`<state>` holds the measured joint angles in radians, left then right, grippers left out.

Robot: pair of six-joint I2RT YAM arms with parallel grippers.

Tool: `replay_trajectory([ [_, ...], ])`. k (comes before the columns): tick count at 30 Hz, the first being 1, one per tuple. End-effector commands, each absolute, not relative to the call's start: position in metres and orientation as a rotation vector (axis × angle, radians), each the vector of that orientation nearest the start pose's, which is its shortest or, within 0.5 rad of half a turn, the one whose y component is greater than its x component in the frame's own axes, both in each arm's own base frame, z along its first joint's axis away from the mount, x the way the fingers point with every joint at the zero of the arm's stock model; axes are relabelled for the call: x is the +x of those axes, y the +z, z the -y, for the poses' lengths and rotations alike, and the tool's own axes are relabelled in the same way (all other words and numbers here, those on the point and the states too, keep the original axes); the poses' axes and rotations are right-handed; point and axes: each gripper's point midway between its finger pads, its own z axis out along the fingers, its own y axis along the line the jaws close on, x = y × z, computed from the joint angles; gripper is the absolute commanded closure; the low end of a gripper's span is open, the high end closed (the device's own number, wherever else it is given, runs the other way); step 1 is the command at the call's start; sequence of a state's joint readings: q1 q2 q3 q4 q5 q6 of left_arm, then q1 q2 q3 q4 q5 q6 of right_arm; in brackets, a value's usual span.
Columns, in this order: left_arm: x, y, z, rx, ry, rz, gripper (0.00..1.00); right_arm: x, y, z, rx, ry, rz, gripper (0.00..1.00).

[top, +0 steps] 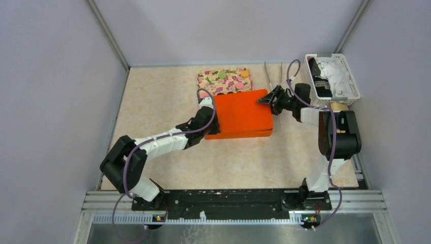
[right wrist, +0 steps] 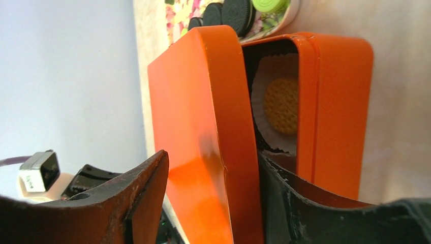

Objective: Pack the cookies

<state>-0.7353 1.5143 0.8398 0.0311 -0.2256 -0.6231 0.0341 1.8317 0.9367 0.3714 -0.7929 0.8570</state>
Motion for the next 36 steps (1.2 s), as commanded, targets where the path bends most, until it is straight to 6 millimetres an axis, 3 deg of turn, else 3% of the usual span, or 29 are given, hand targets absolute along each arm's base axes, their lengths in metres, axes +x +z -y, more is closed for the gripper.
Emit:
replay_trajectory([
  [1,0.291,0.050,0.258,0.058,-0.453,-2.410,1.00,0.430,0.151,-0.143,0.302,1.178,-2.100,0.40],
  [10,0.290,0.041,0.263,0.069,-0.469,-2.432,1.00,0.423,0.176,-0.120,0.360,0.984,-2.109,0.32],
  [20,0.288,0.036,0.280,0.110,-0.565,-2.441,1.00,0.415,0.177,-0.079,0.451,0.667,-2.119,0.39],
  [24,0.289,0.038,0.287,0.123,-0.599,-2.436,1.00,0.413,0.168,-0.068,0.462,0.586,-2.142,0.53],
  [32,0.289,0.036,0.288,0.129,-0.605,-2.439,1.00,0.410,0.138,-0.064,0.467,0.540,-2.219,0.98],
  [36,0.288,0.035,0.287,0.128,-0.599,-2.441,1.00,0.415,0.152,-0.069,0.399,0.534,-2.199,1.00],
])
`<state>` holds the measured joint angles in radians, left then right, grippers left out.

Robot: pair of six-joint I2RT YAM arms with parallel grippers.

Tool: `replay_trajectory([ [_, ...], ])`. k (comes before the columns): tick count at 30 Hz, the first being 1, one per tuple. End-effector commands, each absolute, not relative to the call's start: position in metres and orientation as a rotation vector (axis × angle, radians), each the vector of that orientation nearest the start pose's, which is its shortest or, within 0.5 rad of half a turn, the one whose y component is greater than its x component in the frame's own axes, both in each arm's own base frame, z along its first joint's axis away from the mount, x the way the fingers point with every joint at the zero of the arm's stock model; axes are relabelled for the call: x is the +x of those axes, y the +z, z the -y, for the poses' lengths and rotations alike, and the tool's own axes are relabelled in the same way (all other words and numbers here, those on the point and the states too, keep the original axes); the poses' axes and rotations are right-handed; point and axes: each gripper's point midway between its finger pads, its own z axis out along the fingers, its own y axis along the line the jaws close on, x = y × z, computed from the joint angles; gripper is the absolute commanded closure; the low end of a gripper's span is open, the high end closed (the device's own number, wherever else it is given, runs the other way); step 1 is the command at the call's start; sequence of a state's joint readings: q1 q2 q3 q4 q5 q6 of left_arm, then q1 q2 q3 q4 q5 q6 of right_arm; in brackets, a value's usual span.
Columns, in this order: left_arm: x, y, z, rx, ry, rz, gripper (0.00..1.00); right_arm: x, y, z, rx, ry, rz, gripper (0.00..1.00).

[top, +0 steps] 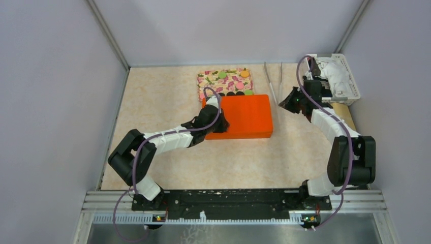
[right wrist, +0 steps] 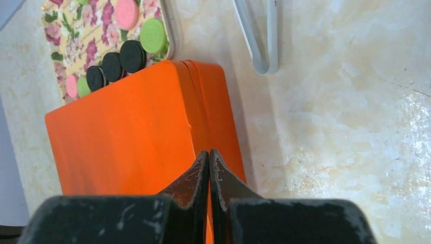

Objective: Pack the cookies

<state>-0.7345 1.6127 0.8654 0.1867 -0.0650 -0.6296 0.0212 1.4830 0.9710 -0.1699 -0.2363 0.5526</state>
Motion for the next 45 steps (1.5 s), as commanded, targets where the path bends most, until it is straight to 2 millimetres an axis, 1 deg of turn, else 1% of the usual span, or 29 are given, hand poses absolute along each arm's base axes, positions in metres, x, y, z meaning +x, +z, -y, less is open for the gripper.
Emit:
replay_trajectory([
  [1,0.288,0.036,0.286,0.127,-0.598,-2.439,1.00,0.416,0.159,-0.072,0.363,0.518,-2.198,1.00],
  [4,0.288,0.036,0.287,0.127,-0.603,-2.435,1.00,0.420,0.180,-0.089,0.260,0.471,-2.202,1.00],
  [6,0.288,0.036,0.288,0.129,-0.607,-2.435,1.00,0.420,0.187,-0.103,0.208,0.468,-2.208,1.00],
  [8,0.288,0.037,0.288,0.131,-0.610,-2.433,1.00,0.418,0.188,-0.116,0.165,0.477,-2.226,1.00],
  [10,0.288,0.039,0.288,0.130,-0.612,-2.428,1.00,0.415,0.180,-0.126,0.131,0.480,-2.259,1.00],
  [13,0.289,0.044,0.286,0.131,-0.607,-2.414,1.00,0.405,0.160,-0.140,0.084,0.479,-2.318,1.00],
  [15,0.290,0.046,0.285,0.132,-0.602,-2.408,1.00,0.393,0.139,-0.148,0.058,0.475,-2.371,1.00],
  [18,0.291,0.047,0.285,0.135,-0.598,-2.406,1.00,0.371,0.106,-0.154,0.047,0.463,-2.449,1.00],
  [20,0.291,0.046,0.286,0.135,-0.596,-2.409,1.00,0.352,0.079,-0.151,0.060,0.447,-2.517,1.00],
  [21,0.291,0.046,0.286,0.135,-0.598,-2.409,1.00,0.346,0.071,-0.149,0.068,0.434,-2.539,1.00],
  [22,0.291,0.045,0.286,0.135,-0.599,-2.411,1.00,0.340,0.063,-0.146,0.077,0.418,-2.558,1.00],
  [24,0.291,0.045,0.287,0.136,-0.602,-2.411,1.00,0.336,0.057,-0.142,0.085,0.394,-2.573,1.00],
  [26,0.290,0.045,0.286,0.136,-0.601,-2.414,1.00,0.338,0.060,-0.142,0.080,0.392,-2.564,1.00],
  [28,0.290,0.045,0.285,0.133,-0.598,-2.414,1.00,0.343,0.069,-0.144,0.074,0.397,-2.546,1.00],
  [31,0.290,0.047,0.285,0.132,-0.595,-2.409,1.00,0.352,0.086,-0.145,0.065,0.396,-2.501,1.00],
  [35,0.291,0.047,0.284,0.133,-0.592,-2.408,1.00,0.367,0.133,-0.147,0.023,0.373,-2.381,1.00],
  [38,0.291,0.047,0.285,0.135,-0.595,-2.408,1.00,0.371,0.165,-0.148,-0.016,0.331,-2.322,1.00],
  [40,0.292,0.047,0.286,0.136,-0.596,-2.409,1.00,0.369,0.178,-0.150,-0.037,0.308,-2.299,1.00],
  [42,0.292,0.048,0.287,0.136,-0.600,-2.408,1.00,0.365,0.182,-0.152,-0.052,0.305,-2.297,1.00],
  [45,0.292,0.048,0.287,0.139,-0.602,-2.408,1.00,0.355,0.172,-0.154,-0.065,0.308,-2.325,1.00],
])
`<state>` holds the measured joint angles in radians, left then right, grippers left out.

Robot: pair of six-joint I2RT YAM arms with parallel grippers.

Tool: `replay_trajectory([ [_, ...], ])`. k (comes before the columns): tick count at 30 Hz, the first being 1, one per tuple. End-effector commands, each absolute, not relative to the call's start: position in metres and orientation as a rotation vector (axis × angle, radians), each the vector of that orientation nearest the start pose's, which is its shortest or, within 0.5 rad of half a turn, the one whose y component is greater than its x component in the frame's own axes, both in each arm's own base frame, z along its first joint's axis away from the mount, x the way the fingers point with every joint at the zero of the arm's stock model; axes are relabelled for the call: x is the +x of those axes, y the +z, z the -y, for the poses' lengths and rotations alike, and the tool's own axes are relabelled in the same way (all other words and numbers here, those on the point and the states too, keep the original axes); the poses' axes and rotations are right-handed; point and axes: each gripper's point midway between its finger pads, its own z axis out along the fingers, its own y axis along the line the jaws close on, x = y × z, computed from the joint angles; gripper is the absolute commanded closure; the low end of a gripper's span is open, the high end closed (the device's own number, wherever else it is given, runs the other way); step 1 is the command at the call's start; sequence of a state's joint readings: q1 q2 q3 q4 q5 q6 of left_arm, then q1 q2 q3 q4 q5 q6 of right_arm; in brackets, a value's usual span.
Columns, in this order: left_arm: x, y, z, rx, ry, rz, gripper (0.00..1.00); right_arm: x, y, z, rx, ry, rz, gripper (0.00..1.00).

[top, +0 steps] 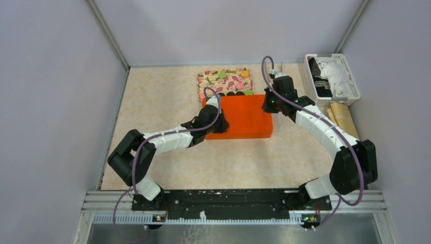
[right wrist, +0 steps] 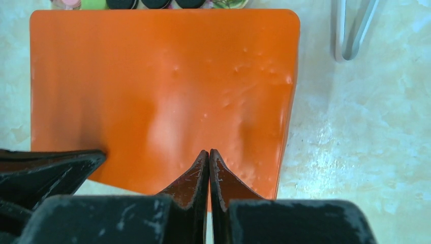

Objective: Pack the cookies

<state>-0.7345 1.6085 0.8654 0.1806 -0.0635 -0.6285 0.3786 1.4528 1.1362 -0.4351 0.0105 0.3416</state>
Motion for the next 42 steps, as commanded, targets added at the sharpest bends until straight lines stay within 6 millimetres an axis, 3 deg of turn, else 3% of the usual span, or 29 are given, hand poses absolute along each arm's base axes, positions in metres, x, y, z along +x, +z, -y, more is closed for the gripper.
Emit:
replay_trajectory([
  [1,0.293,0.049,0.288,0.140,-0.605,-2.405,1.00,0.352,0.166,-0.154,-0.067,0.308,-2.339,1.00],
  [11,0.293,0.052,0.289,0.141,-0.612,-2.396,1.00,0.297,0.092,-0.132,-0.033,0.241,-2.542,1.00],
  [13,0.293,0.052,0.289,0.142,-0.615,-2.397,1.00,0.291,0.085,-0.131,-0.025,0.241,-2.568,1.00],
  [22,0.290,0.058,0.284,0.128,-0.615,-2.382,1.00,0.309,0.123,-0.130,-0.006,0.226,-2.462,1.00],
  [28,0.293,0.077,0.287,0.132,-0.641,-2.342,1.00,0.315,0.153,-0.137,-0.015,0.301,-2.353,1.00],
  [36,0.298,0.123,0.284,0.142,-0.648,-2.251,1.00,0.319,0.173,-0.138,-0.023,0.317,-2.289,0.67],
  [42,0.297,0.158,0.280,0.151,-0.674,-2.170,1.00,0.321,0.180,-0.140,-0.025,0.333,-2.267,0.26],
])
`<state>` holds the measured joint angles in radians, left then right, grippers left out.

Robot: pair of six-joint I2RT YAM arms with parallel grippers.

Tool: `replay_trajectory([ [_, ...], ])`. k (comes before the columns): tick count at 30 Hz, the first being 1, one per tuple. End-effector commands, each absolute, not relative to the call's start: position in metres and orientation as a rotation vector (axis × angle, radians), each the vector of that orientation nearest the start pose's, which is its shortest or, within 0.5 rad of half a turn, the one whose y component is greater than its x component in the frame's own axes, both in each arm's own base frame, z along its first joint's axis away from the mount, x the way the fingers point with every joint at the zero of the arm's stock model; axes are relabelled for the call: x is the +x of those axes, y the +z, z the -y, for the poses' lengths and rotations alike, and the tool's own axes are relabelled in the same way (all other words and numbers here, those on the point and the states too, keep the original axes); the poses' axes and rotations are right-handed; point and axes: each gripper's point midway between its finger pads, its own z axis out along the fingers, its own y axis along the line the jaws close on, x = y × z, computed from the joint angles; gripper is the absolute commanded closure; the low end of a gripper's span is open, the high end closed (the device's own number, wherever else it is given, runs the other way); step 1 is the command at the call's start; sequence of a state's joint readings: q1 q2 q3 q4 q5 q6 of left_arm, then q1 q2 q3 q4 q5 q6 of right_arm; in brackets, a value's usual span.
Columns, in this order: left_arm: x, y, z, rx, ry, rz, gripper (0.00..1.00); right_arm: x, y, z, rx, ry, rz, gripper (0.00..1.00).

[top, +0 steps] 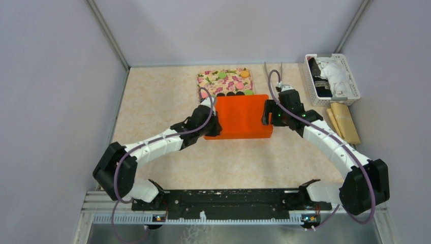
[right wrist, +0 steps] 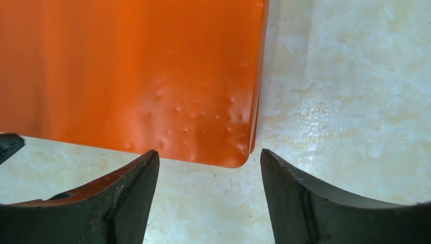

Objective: Pack the cookies

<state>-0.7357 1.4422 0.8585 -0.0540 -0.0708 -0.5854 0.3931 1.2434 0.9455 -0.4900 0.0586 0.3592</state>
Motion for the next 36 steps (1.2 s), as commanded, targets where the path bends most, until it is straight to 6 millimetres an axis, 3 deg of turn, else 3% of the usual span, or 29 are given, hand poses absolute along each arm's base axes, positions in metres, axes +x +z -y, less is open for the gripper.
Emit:
replay_trajectory([
  [1,0.296,0.164,0.279,0.151,-0.679,-2.155,1.00,0.321,0.182,-0.140,-0.024,0.334,-2.261,0.15],
  [2,0.295,0.170,0.277,0.154,-0.679,-2.141,1.00,0.322,0.184,-0.139,-0.018,0.332,-2.252,0.04],
  [5,0.294,0.190,0.270,0.162,-0.665,-2.091,0.97,0.324,0.190,-0.135,0.010,0.313,-2.228,0.01],
  [6,0.294,0.197,0.266,0.165,-0.656,-2.077,0.88,0.324,0.193,-0.132,0.020,0.301,-2.216,0.01],
  [9,0.293,0.220,0.254,0.152,-0.618,-2.027,0.40,0.326,0.199,-0.124,0.044,0.260,-2.189,0.01],
  [12,0.294,0.243,0.239,0.125,-0.576,-1.970,0.03,0.325,0.202,-0.119,0.059,0.236,-2.175,0.01],
  [20,0.288,0.308,0.184,0.007,-0.414,-1.830,0.02,0.324,0.225,-0.111,0.093,0.226,-2.092,0.01],
  [23,0.287,0.324,0.161,-0.048,-0.335,-1.781,0.01,0.323,0.237,-0.106,0.108,0.217,-2.057,0.01],
  [29,0.277,0.316,0.131,-0.135,-0.256,-1.759,0.01,0.316,0.244,-0.095,0.131,0.179,-2.037,0.01],
  [36,0.273,0.308,0.125,-0.150,-0.251,-1.763,0.01,0.312,0.227,-0.084,0.144,0.096,-2.082,0.01],
])
